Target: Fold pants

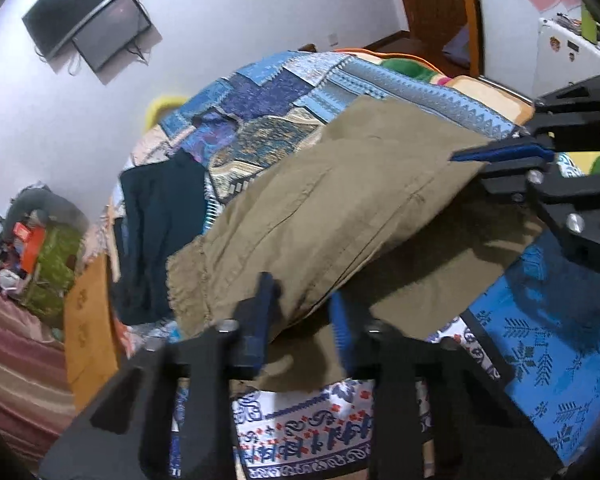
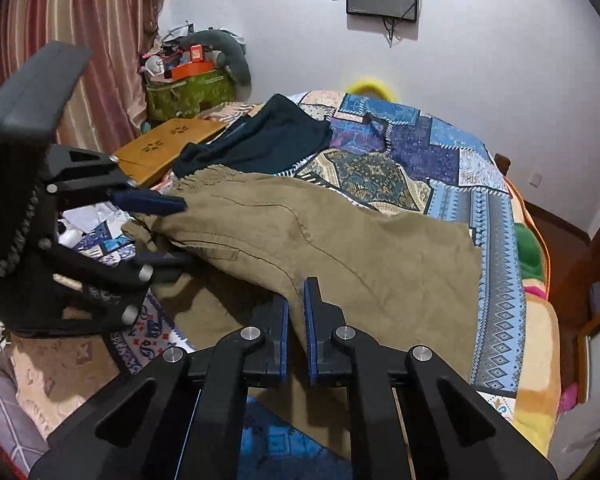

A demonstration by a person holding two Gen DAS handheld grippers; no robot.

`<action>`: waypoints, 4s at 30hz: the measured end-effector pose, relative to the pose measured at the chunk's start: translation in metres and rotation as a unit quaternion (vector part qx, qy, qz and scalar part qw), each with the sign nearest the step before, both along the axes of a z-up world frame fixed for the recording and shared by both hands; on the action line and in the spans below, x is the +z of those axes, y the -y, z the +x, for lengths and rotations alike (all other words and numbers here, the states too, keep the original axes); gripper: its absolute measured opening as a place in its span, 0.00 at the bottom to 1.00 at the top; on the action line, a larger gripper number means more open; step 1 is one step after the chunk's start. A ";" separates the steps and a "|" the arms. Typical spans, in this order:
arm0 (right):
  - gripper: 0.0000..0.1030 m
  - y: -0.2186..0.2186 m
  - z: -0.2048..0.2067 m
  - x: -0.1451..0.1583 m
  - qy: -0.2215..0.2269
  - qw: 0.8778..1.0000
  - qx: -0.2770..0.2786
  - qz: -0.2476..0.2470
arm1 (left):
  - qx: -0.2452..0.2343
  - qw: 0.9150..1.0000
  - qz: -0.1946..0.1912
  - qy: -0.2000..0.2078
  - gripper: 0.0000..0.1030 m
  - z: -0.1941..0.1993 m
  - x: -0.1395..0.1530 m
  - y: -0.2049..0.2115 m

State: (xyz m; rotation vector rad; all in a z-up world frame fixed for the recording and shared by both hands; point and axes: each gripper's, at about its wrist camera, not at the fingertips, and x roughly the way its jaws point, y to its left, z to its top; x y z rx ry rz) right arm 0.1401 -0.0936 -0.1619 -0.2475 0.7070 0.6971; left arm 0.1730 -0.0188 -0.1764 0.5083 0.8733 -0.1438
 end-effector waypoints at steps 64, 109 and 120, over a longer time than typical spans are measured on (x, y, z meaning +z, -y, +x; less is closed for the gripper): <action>0.42 0.048 0.008 -0.059 -0.178 0.977 -0.096 0.066 | 0.174 0.962 -0.201 -0.062 0.39 0.002 -0.003 -0.122; 0.44 0.106 0.075 0.011 -0.049 0.983 -0.173 0.047 | 0.198 0.964 -0.178 0.010 0.73 0.077 0.041 -0.144; 0.44 0.099 0.164 -0.030 -0.088 0.982 -0.167 0.020 | 0.211 0.958 -0.186 -0.063 0.74 0.135 -0.009 -0.157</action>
